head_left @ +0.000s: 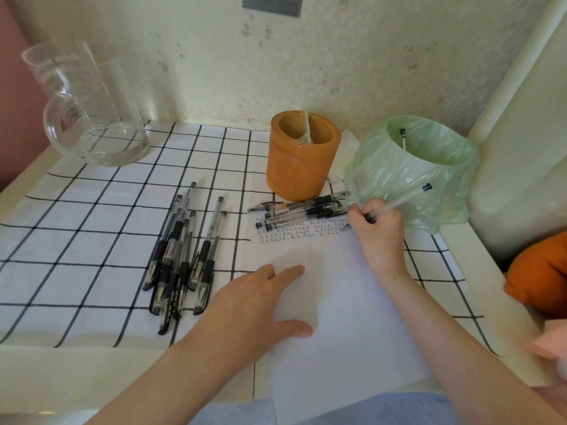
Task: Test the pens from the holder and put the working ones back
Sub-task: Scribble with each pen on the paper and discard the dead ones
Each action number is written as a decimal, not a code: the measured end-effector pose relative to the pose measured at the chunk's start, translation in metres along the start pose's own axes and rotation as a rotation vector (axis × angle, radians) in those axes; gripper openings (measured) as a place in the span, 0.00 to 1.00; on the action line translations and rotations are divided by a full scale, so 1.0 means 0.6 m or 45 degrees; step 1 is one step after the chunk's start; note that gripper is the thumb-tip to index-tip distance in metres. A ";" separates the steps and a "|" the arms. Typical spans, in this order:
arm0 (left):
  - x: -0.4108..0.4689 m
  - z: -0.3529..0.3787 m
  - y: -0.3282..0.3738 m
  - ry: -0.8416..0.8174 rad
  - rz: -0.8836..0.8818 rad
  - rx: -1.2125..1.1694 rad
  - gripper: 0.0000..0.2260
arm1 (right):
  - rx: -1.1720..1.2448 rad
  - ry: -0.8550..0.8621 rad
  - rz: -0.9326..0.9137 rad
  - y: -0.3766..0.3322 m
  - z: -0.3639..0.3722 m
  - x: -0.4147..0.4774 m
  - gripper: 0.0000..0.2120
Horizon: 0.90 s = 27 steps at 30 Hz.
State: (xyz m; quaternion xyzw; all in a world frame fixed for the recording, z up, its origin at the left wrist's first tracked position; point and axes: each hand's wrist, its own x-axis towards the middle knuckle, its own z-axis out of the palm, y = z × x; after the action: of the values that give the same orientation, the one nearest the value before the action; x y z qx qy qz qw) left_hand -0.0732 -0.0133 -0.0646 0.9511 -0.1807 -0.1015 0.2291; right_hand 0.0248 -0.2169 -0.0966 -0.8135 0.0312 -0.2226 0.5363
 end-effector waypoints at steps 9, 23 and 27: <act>0.001 0.001 -0.001 0.009 -0.001 0.001 0.35 | -0.005 0.003 -0.001 -0.002 0.001 0.000 0.20; -0.001 0.000 0.001 0.004 0.008 0.008 0.35 | 0.002 -0.004 0.005 -0.001 0.000 -0.001 0.19; -0.001 0.001 0.000 0.015 0.013 0.014 0.35 | 0.009 -0.018 0.019 -0.001 0.000 0.000 0.17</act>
State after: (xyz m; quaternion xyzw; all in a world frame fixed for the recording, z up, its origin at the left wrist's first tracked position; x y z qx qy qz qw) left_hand -0.0740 -0.0135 -0.0650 0.9520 -0.1849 -0.0938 0.2253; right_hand 0.0245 -0.2165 -0.0963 -0.8130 0.0326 -0.2129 0.5410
